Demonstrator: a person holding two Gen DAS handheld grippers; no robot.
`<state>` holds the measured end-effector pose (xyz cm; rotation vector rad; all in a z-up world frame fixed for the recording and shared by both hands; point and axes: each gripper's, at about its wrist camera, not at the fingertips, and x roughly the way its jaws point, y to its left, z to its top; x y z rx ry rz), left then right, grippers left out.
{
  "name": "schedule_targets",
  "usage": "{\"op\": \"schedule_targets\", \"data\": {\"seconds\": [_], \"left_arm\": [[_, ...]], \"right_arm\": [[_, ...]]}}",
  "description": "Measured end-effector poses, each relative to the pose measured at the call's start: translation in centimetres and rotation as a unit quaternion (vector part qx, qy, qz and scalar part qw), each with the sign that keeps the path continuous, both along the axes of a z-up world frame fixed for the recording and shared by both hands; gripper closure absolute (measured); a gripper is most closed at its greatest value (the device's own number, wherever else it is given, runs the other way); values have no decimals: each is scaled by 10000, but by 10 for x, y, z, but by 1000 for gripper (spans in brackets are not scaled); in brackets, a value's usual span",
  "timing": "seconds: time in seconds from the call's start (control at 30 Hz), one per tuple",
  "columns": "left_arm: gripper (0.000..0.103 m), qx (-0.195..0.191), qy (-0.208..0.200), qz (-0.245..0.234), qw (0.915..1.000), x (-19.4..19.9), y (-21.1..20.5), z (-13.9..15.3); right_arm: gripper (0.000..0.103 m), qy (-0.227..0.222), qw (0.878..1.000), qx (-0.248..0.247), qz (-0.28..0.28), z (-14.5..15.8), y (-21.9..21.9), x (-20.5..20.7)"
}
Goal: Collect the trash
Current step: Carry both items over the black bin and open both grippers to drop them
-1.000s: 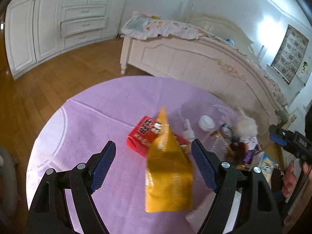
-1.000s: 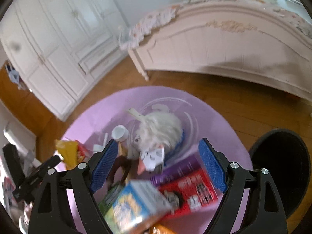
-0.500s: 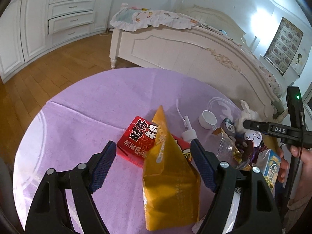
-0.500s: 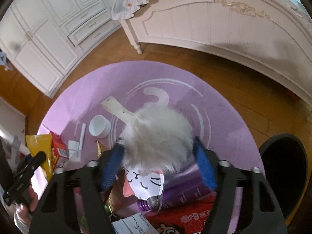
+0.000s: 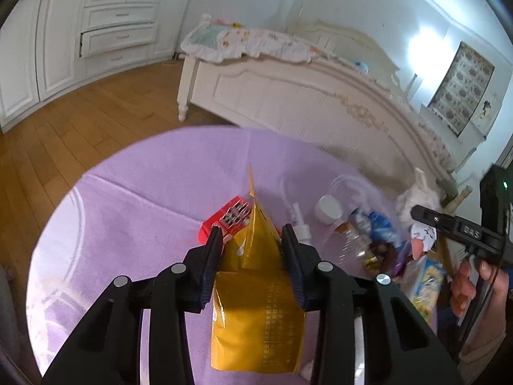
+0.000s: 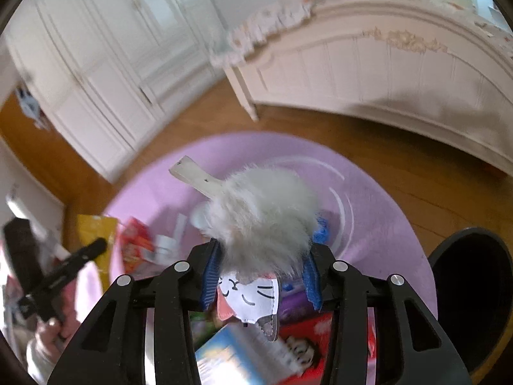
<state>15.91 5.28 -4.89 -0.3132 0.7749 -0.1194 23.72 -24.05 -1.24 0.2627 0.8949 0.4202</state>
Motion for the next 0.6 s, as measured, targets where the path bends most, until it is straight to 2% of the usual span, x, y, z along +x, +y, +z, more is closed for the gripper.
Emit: {"op": "schedule_targets", "data": {"seconds": [0.2,0.37,0.6], "left_arm": [[65,-118,-575,-421,9974,-19,-33,48],[65,-182,-893,-1108,9897,-31,-92,76],[65,-225,-883,-1911,9773,-28,-181,80]], "right_arm": [[59,-847,9936,715,-208,44,-36,-59],[59,-1368,9861,712,-620,63,-68,-107],[59,-1705,9735,403,-1469,60,-136,-162]]}}
